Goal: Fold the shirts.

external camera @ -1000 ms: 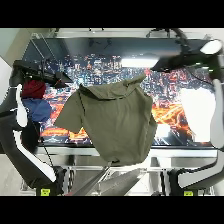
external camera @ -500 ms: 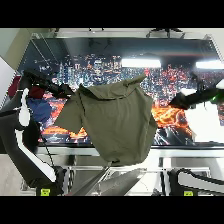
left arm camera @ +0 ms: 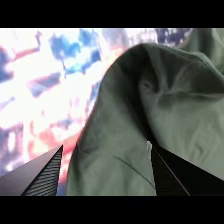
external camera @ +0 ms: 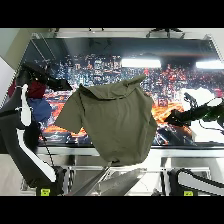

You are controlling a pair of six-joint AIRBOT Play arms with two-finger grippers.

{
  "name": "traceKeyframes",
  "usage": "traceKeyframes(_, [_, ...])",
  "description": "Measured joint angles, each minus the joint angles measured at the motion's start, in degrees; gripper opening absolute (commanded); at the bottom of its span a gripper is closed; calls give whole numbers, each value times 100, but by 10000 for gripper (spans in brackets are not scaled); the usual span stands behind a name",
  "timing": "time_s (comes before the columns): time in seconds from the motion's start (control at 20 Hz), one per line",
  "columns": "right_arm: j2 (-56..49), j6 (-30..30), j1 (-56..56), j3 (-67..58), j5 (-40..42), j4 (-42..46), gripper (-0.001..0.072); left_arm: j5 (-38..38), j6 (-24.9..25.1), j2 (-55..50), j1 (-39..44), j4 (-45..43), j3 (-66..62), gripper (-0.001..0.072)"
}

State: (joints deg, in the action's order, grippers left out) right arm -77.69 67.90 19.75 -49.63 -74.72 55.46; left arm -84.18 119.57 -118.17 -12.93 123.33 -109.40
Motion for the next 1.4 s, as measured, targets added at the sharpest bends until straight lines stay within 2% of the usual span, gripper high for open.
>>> traceKeyframes(0.2, [0, -24, 0, 39, 68, -42, 291, -52, 33, -350, 2, 160, -59, 591])
traceKeyframes(0.4, [2, -63, 0, 52, 72, -46, 292, -229, 103, -616, 22, 772, -83, 588])
traceKeyframes(0.45, [2, -72, 0, 68, 72, -57, 291, -310, 118, -662, 42, 863, -85, 507])
traceKeyframes(0.5, [2, -101, 0, 92, 79, -59, 293, -380, 122, -697, 63, 894, -85, 147])
traceKeyframes(0.55, [2, -118, 0, 140, 90, -59, 300, -457, 144, -737, 83, 828, -79, 15])
traceKeyframes(0.8, [-33, -302, -199, 573, 422, -153, 300, -706, 205, -782, 125, 942, -79, 14])
traceKeyframes(1.0, [-310, -546, -730, 739, 1064, -793, 285, -861, 131, -778, 81, 1008, -81, 14])
traceKeyframes(1.05, [-402, -608, -861, 741, 1244, -1005, 190, -903, 96, -778, 59, 1023, -81, 14])
traceKeyframes(1.1, [-516, -662, -981, 721, 1436, -1147, 17, -927, 85, -776, 33, 1023, -81, 14])
traceKeyframes(1.25, [-861, -822, -1176, 420, 1860, -1353, 19, -1005, 4, -706, -105, 1025, -81, 14])
traceKeyframes(1.4, [-1119, -907, -1182, -358, 2280, -1178, 19, -1123, -133, -573, -334, 1025, -81, 14])
